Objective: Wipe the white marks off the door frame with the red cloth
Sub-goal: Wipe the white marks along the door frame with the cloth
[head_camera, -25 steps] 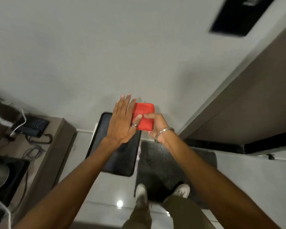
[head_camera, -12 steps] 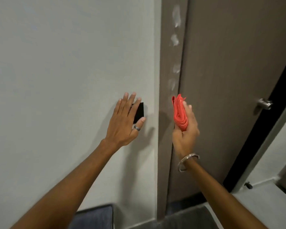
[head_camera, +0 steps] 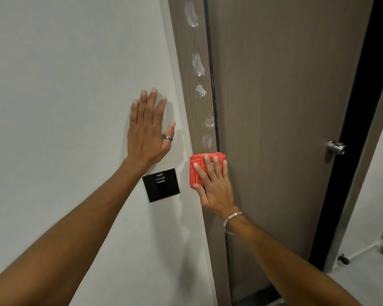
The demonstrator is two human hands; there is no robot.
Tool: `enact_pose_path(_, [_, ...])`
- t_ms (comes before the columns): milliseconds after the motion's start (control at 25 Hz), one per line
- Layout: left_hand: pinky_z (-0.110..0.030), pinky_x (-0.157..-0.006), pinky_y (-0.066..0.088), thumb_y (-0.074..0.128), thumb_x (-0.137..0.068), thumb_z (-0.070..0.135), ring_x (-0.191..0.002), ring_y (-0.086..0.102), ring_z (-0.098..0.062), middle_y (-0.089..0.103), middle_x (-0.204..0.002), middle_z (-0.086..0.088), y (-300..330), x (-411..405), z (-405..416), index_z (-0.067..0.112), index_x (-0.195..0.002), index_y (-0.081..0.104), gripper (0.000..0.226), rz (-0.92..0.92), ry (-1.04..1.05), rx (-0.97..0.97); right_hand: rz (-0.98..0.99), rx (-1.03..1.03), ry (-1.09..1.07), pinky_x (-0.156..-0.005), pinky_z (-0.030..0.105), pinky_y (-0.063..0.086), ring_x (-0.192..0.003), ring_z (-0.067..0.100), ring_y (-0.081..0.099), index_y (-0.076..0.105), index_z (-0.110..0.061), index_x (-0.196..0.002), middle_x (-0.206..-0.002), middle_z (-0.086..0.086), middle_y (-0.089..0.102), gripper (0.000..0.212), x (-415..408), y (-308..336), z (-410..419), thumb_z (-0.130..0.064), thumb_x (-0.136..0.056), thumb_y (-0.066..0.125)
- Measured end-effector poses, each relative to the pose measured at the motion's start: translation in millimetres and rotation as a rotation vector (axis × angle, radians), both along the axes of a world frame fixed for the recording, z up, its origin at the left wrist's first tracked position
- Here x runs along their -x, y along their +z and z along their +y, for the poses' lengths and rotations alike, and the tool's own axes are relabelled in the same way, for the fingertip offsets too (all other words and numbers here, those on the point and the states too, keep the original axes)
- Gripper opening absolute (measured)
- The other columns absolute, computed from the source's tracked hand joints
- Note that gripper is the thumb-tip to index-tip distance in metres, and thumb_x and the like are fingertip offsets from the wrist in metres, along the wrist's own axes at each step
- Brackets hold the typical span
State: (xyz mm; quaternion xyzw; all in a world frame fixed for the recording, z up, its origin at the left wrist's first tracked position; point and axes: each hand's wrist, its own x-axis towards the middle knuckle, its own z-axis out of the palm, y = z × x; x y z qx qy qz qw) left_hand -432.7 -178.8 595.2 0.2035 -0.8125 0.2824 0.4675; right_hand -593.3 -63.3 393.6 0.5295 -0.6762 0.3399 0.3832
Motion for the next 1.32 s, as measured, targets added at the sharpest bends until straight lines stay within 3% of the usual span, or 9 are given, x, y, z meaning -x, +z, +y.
enact_pose_path(160, [-0.054, -0.129, 0.014, 0.039, -0.107, 0.044, -0.159, 0.018, -0.04, 0.02, -0.171, -0.021, 30.2, 10.0, -13.9, 0.009, -0.164, 0.021, 0.069, 0.088, 0.087, 0.05, 0.088, 0.12, -0.032, -0.131, 0.056, -0.005, -0.164, 0.028, -0.002, 0.017, -0.027, -0.165, -0.175, 0.003, 0.005, 0.072, 12.4, 50.8, -13.1, -0.044, -0.101, 0.045])
enact_pose_path(280, [-0.053, -0.129, 0.013, 0.034, -0.108, 0.047, -0.159, 0.017, -0.037, 0.018, -0.172, -0.017, 35.0, 18.2, -21.8, 0.013, -0.166, 0.016, 0.07, 0.117, 0.143, 0.09, 0.099, 0.182, -0.011, -0.13, 0.058, -0.003, -0.163, 0.03, 0.001, 0.019, -0.027, -0.165, -0.175, 0.004, 0.008, 0.069, 21.4, 68.0, -24.8, -0.051, -0.103, 0.04])
enact_pose_path(480, [-0.052, -0.13, 0.011, 0.031, -0.108, 0.05, -0.16, 0.016, -0.036, 0.016, -0.173, -0.015, 33.1, 21.1, -26.4, 0.015, -0.166, 0.01, 0.071, 0.143, 0.157, 0.112, 0.195, 0.063, -0.024, -0.131, 0.057, -0.008, -0.163, 0.029, -0.005, 0.005, -0.027, -0.166, -0.176, 0.002, -0.005, 0.083, 21.1, -29.1, -7.6, -0.058, -0.1, 0.045])
enact_pose_path(560, [-0.051, -0.13, 0.01, 0.03, -0.108, 0.052, -0.16, 0.015, -0.035, 0.016, -0.173, -0.015, 33.8, 21.9, -25.8, 0.015, -0.166, 0.01, 0.072, 0.144, 0.169, 0.114, 0.203, 0.069, -0.043, -0.131, 0.056, -0.006, -0.164, 0.028, -0.005, 0.006, -0.027, -0.166, -0.176, 0.0, -0.006, 0.088, 21.5, -35.7, -8.6, -0.056, -0.096, 0.051])
enact_pose_path(680, [-0.051, -0.13, 0.009, 0.031, -0.107, 0.052, -0.16, 0.016, -0.036, 0.018, -0.173, -0.015, 33.3, 22.5, -24.1, 0.014, -0.166, 0.013, 0.072, 0.152, 0.178, 0.12, 0.218, 0.148, -0.021, -0.132, 0.057, -0.002, -0.164, 0.028, -0.004, 0.018, -0.028, -0.164, -0.176, 0.001, 0.0, 0.072, 23.3, 6.5, -19.5, -0.052, -0.101, 0.044])
enact_pose_path(760, [-0.051, -0.129, 0.011, 0.032, -0.107, 0.052, -0.16, 0.018, -0.036, 0.019, -0.173, -0.015, 33.3, 21.9, -24.5, 0.014, -0.166, 0.014, 0.072, 0.152, 0.18, 0.127, 0.211, 0.232, 0.005, -0.131, 0.057, 0.002, -0.163, 0.028, -0.001, 0.032, -0.026, -0.159, -0.173, 0.004, 0.017, 0.062, 27.2, 58.2, -29.5, -0.051, -0.103, 0.043])
enact_pose_path(920, [-0.052, -0.129, 0.012, 0.033, -0.107, 0.053, -0.159, 0.02, -0.037, 0.021, -0.172, -0.016, 33.7, 23.4, -25.3, 0.013, -0.165, 0.017, 0.072, 0.158, 0.187, 0.157, 0.182, 0.337, 0.051, -0.13, 0.058, 0.002, -0.162, 0.029, 0.002, 0.034, -0.025, -0.16, -0.169, 0.01, 0.025, 0.066, 37.2, 150.6, -44.7, -0.055, -0.102, 0.046])
enact_pose_path(1160, [-0.053, -0.129, 0.013, 0.032, -0.107, 0.052, -0.16, 0.017, -0.038, 0.018, -0.173, -0.017, 32.9, 23.1, -22.4, 0.013, -0.166, 0.016, 0.072, 0.147, 0.197, 0.149, 0.182, 0.253, 0.052, -0.132, 0.055, 0.007, -0.163, 0.03, 0.004, 0.031, -0.026, -0.158, -0.168, 0.008, 0.025, 0.072, 29.4, 71.5, -26.1, -0.061, -0.098, 0.05])
enact_pose_path(1320, [-0.051, -0.13, 0.009, 0.032, -0.107, 0.053, -0.16, 0.015, -0.037, 0.016, -0.173, -0.016, 34.9, 23.6, -20.0, 0.013, -0.166, 0.015, 0.073, 0.147, 0.2, 0.137, 0.183, 0.238, 0.039, -0.128, 0.057, 0.019, -0.155, 0.036, 0.026, 0.037, -0.027, -0.153, -0.166, 0.008, 0.032, 0.062, 26.6, 75.3, -24.0, -0.057, -0.1, 0.048])
